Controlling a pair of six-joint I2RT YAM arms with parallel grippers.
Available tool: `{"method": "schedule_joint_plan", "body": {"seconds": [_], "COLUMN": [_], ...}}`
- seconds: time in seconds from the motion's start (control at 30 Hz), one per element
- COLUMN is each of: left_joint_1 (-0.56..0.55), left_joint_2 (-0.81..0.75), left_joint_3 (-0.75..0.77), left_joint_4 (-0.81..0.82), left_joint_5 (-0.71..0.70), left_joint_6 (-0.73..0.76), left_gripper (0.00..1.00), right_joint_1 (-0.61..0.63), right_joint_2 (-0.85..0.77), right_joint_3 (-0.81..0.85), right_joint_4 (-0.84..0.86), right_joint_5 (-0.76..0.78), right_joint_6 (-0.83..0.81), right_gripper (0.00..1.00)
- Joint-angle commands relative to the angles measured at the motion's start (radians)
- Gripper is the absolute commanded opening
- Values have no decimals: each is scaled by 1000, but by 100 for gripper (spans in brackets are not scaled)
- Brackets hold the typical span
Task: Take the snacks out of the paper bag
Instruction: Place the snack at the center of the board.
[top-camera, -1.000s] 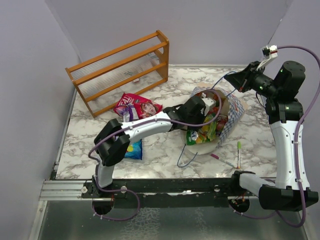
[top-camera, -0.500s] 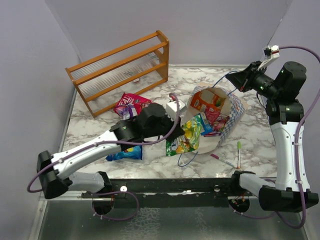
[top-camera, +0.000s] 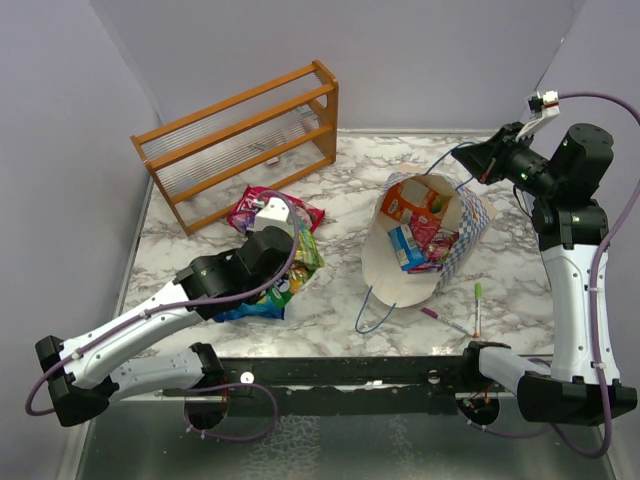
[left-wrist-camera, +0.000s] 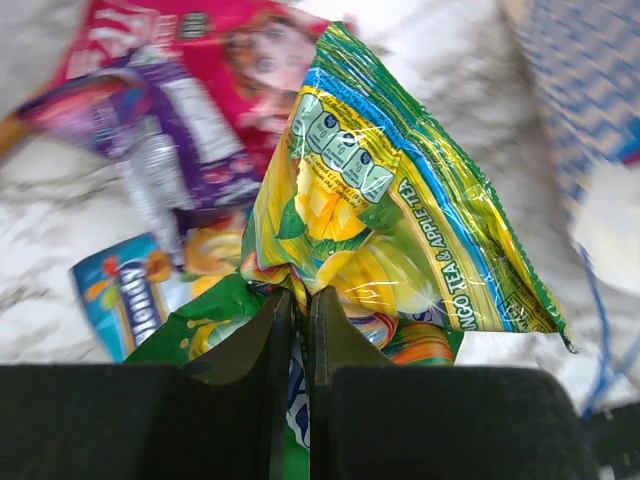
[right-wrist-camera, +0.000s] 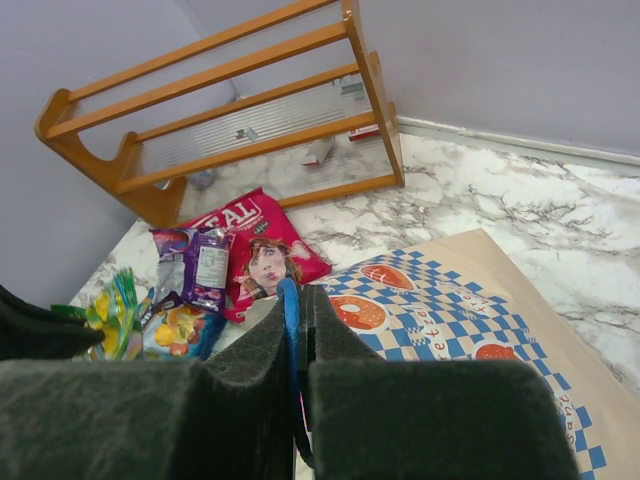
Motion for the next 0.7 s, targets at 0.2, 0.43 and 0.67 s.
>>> {"method": "schedule_joint_plan", "body": {"seconds": [0.2, 0.43, 0.67], "left_joint_1": [347, 746, 871], "left_joint_2": [-89, 21, 205], "left_joint_3": [-71, -163, -229], "left_joint_4": [89, 209, 256], "left_joint_5": [-160, 288, 436], "left_joint_6": [-62, -79, -75], "left_gripper": [0, 0, 0], "right_joint_1": [-5, -5, -4], "right_joint_2": [-2, -8, -11], "right_joint_3": [38, 42, 49], "right_joint_4": [-7, -14, -20], "right_joint_5": [8, 0, -3], "right_joint_6": [-11, -10, -11], "right_gripper": [1, 1, 1]}}
